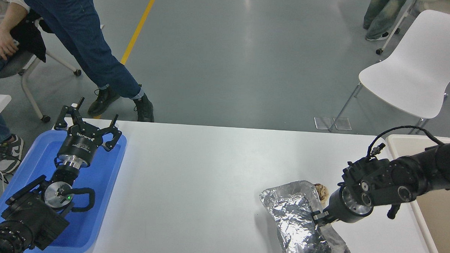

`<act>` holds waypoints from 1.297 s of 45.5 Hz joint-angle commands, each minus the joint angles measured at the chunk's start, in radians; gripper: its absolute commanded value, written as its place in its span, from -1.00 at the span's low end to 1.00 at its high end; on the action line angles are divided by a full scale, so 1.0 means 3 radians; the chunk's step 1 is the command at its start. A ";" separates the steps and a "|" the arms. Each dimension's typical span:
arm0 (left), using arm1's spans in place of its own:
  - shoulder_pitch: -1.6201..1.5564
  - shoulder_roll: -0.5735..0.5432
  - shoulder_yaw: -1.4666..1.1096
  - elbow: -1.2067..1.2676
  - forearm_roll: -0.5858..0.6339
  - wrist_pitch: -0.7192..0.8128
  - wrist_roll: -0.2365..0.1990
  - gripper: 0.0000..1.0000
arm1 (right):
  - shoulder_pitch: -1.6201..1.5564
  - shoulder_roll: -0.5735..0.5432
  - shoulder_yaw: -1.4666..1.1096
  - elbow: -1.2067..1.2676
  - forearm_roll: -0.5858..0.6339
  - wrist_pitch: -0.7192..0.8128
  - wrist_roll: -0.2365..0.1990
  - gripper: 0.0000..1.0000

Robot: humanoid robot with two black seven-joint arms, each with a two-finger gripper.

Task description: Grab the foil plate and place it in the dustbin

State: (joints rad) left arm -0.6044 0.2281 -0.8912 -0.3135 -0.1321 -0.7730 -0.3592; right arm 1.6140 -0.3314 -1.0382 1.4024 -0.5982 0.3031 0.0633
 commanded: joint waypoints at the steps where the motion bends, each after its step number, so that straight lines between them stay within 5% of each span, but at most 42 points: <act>1: 0.0000 0.0001 0.0000 0.0002 0.0001 0.0000 0.0001 1.00 | 0.0714 -0.0286 -0.0006 0.0326 0.0066 0.0681 0.0014 -1.00; 10: 0.0000 0.0001 0.0000 0.0002 0.0001 0.0005 0.0001 1.00 | 0.1594 -0.0383 -0.0195 0.0372 0.0547 0.1596 0.0014 -1.00; 48: 0.0005 0.0001 0.0000 0.0002 0.0001 0.0005 0.0001 1.00 | 0.3021 -0.0404 -0.0824 0.0362 0.0900 0.1608 0.0014 -1.00; 59: 0.0010 0.0007 0.0000 0.0002 0.0001 0.0005 -0.0009 1.00 | 0.2980 -0.0751 -0.1146 0.0326 0.0880 0.1608 0.0014 -1.00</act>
State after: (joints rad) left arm -0.6027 0.2287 -0.8912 -0.3132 -0.1319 -0.7719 -0.3592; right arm 2.5041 -0.4780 -1.3074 1.5066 -0.3314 0.7838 0.0673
